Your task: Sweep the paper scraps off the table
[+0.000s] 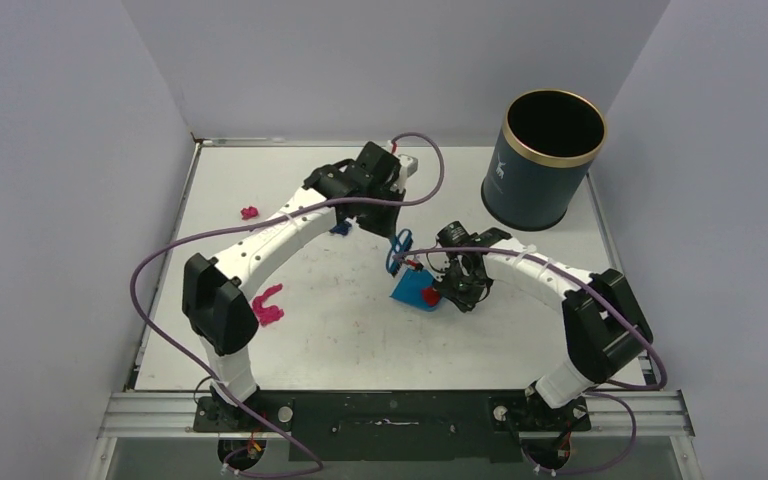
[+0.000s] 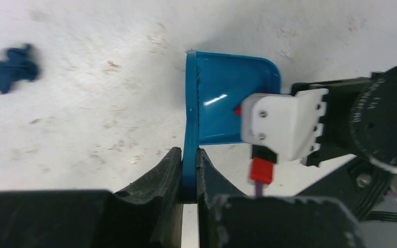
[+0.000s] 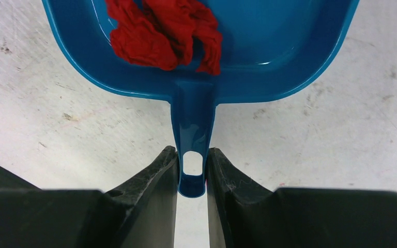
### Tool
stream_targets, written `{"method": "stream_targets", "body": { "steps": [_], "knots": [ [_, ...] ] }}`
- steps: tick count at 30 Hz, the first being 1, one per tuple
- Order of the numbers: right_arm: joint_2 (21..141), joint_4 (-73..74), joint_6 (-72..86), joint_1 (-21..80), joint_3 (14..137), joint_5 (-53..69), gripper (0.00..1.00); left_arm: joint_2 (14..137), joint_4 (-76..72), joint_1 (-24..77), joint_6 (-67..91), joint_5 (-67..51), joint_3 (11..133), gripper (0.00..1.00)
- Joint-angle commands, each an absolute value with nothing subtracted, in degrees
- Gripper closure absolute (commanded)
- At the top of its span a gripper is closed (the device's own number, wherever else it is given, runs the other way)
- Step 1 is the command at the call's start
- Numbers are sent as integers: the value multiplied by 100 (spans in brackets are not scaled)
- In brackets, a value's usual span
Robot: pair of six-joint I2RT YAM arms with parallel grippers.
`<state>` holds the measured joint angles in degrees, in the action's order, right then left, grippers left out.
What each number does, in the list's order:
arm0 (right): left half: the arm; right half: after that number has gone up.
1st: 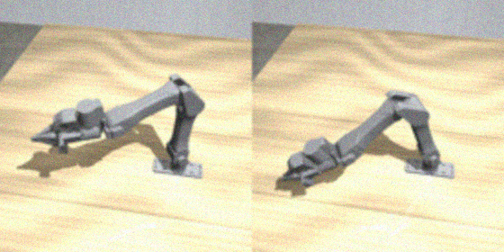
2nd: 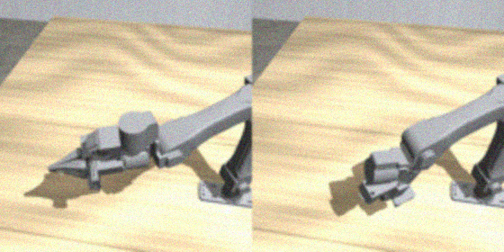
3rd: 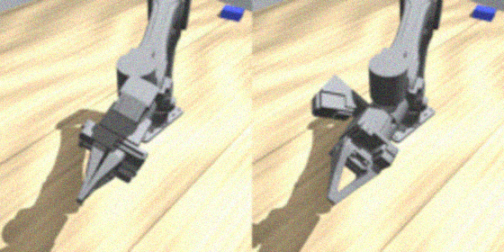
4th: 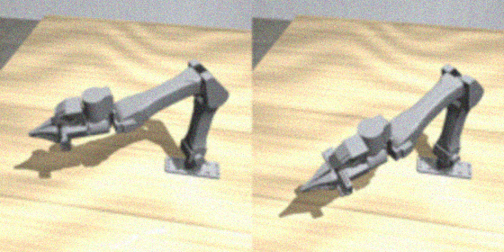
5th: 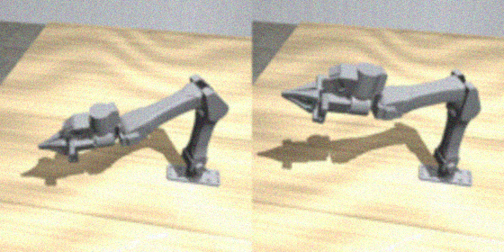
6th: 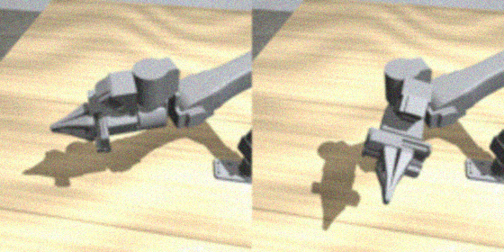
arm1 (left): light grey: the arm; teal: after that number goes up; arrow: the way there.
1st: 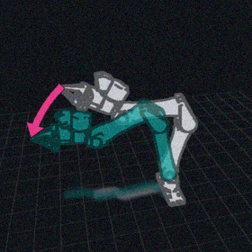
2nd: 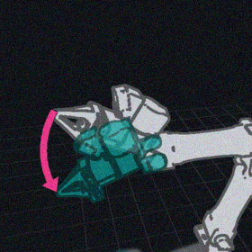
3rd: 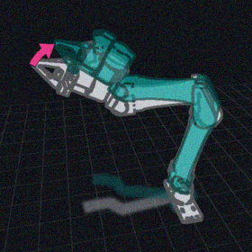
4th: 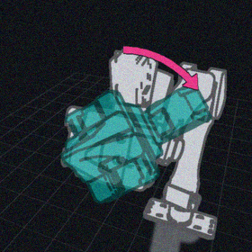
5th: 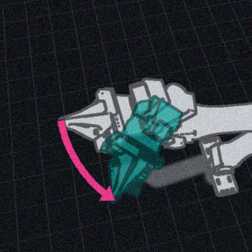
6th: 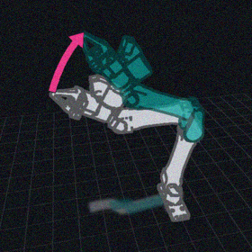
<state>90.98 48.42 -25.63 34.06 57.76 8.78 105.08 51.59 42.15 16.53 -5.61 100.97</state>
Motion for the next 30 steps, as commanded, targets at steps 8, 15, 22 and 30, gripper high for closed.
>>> {"method": "stream_targets", "body": {
  "steps": [8,15,22,30],
  "knots": [
    [8681,4901,-2505,3266,5825,891,95,10804,5966,3988,86,3265,11722,100],
    [8741,5064,-2505,3308,5883,906,95,12056,5923,3440,59,3305,12362,100],
    [8792,5057,-2505,3330,5880,895,95,12975,6111,3344,134,2750,12654,100],
    [8934,5007,-2461,3359,5916,955,95,12346,5957,3500,596,887,11658,100]
  ]
}}
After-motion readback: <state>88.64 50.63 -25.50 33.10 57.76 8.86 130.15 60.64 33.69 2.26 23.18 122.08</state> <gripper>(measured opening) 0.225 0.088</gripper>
